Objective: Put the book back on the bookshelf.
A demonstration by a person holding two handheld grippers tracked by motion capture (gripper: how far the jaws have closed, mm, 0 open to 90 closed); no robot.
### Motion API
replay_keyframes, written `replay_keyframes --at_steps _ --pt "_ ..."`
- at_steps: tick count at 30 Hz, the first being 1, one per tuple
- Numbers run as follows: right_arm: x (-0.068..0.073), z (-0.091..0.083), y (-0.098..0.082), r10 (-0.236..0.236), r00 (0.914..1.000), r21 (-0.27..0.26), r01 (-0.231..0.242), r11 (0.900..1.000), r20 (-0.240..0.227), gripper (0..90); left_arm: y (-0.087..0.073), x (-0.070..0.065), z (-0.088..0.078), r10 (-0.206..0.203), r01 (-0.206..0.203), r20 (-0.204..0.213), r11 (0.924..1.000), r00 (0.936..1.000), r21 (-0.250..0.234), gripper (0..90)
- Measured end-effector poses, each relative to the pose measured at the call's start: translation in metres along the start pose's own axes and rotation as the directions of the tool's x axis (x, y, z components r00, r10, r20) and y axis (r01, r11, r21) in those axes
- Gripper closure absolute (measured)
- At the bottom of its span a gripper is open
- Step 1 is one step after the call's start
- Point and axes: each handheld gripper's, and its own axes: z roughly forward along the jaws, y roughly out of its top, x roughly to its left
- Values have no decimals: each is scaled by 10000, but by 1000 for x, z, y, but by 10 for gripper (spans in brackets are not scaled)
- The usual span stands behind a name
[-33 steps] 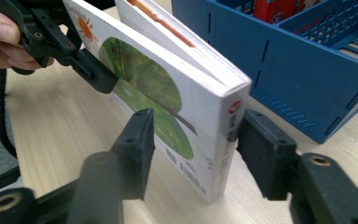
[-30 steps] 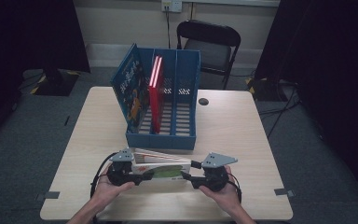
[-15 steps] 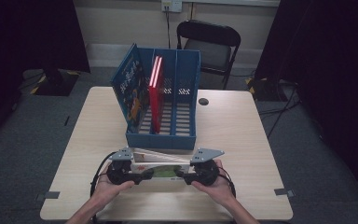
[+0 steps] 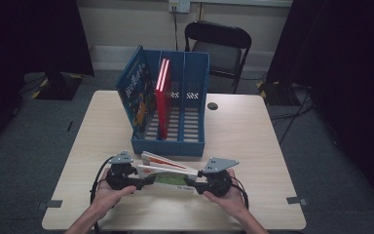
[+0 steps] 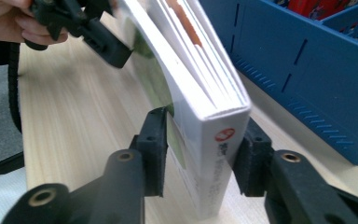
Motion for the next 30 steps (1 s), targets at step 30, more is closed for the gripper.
replay_keyframes --at_steps 30 --pt "12 -33 -17 -427 9991 269 428 9987 -28 742 3 -4 19 408 -406 -205 9991 9990 107 319"
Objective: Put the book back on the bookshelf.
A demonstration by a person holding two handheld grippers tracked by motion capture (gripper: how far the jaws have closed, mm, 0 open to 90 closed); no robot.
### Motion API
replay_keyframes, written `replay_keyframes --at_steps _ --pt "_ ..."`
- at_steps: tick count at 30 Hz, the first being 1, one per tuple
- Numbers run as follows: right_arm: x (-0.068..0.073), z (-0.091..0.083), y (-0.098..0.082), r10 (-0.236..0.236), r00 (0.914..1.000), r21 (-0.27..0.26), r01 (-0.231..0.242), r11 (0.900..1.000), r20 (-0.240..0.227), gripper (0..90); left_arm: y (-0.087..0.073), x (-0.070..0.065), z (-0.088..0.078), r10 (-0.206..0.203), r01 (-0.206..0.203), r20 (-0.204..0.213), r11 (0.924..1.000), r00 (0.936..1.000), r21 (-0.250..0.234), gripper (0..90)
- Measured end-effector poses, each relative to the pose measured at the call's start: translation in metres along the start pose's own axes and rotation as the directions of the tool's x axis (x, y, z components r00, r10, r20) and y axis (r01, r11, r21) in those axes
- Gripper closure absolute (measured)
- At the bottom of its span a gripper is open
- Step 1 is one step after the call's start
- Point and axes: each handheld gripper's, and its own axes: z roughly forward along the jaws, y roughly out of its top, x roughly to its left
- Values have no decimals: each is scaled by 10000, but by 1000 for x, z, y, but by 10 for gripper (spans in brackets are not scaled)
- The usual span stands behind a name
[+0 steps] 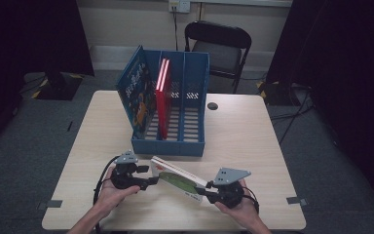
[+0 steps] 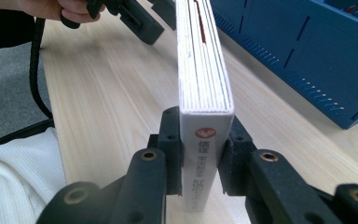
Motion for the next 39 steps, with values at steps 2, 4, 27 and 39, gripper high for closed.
replay_keyframes --at_steps 2,4,27,39 --pt "-1 0 -1 51 10000 -67 -52 10000 -36 739 1 -1 2 29 -29 26 10000 10000 1 319" --pt "-3 1 0 129 9999 -161 -131 9998 -104 729 2 -3 5 -40 40 -13 10000 10000 -16 308" --pt "7 39 14 -47 9996 -40 48 10000 276 714 4 -10 13 152 -145 -217 9994 9996 313 393" --pt "9 41 13 23 9995 -646 -3 9979 319 731 4 -8 12 158 -145 -353 9992 9993 364 447"
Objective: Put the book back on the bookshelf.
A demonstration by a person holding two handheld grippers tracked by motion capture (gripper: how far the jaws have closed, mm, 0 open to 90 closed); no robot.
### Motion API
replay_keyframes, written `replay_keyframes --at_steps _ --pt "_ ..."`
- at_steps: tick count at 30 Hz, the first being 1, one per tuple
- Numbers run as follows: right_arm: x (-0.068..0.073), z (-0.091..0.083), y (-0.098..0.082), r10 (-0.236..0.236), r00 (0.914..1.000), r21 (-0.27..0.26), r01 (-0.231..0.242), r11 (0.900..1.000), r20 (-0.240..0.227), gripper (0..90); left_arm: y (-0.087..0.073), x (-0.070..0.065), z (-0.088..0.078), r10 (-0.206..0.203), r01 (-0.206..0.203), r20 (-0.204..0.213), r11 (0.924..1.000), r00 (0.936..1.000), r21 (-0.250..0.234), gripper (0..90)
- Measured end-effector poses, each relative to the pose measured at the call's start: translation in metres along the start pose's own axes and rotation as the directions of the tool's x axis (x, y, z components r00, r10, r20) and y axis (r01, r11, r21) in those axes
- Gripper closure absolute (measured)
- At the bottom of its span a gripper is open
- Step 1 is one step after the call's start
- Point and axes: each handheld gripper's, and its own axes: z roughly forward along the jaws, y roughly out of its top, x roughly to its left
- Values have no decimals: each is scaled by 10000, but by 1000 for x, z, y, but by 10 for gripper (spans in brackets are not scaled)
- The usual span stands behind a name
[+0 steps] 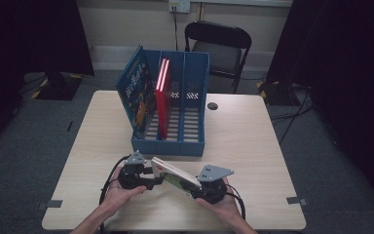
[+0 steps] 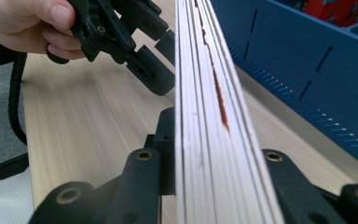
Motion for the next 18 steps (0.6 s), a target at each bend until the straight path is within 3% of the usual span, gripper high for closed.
replay_keyframes --at_steps 6,9,18 --pt "-4 0 0 2 10000 221 -2 9998 -26 761 0 0 -1 -146 148 188 9999 9997 -73 412" --pt "-2 1 2 -132 9999 276 133 9995 -11 764 0 -1 -5 11 -7 279 9999 9996 -131 373" --pt "-3 -1 5 23 10000 396 -20 9992 -83 766 -6 10 -14 -127 126 -167 9999 9998 -15 279"
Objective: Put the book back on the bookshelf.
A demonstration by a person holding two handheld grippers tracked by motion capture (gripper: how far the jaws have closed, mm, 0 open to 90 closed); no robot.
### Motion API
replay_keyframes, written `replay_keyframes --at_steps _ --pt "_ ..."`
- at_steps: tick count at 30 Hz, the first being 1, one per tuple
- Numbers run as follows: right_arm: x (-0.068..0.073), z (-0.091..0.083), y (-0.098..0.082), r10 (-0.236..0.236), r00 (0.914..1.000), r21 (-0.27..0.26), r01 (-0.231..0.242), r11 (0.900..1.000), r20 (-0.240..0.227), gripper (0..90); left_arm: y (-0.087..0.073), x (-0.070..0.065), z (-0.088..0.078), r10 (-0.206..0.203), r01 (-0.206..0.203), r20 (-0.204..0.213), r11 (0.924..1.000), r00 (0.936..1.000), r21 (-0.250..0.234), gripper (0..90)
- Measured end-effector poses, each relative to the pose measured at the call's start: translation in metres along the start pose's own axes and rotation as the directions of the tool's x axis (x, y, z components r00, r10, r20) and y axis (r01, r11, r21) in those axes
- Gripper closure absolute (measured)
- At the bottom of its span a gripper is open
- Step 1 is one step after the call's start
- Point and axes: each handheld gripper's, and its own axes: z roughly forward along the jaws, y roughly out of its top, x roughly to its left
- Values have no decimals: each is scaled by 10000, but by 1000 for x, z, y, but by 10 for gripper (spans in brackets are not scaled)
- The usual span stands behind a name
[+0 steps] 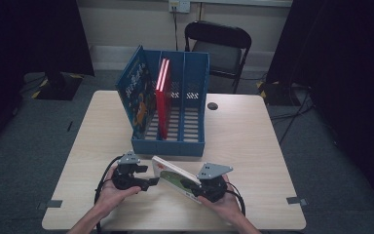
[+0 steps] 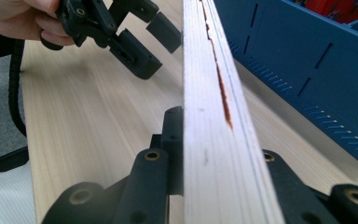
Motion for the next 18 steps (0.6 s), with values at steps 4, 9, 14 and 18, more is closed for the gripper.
replay_keyframes --at_steps 4,9,14,18 --pt "-1 -2 0 97 10000 6 -97 10000 -4 767 0 3 -3 -335 331 -274 9994 9991 -138 214" --pt "-1 -7 3 184 9998 -42 -184 9998 -3 767 0 2 -2 -316 311 -404 9995 9987 -111 156" --pt "-3 -11 3 286 9995 -53 -286 9996 -99 767 0 1 -1 -184 193 -580 9997 9981 144 157" --pt "-5 -16 4 357 9994 -102 -357 9993 -26 767 0 0 -2 48 -42 -685 10000 9976 90 157"
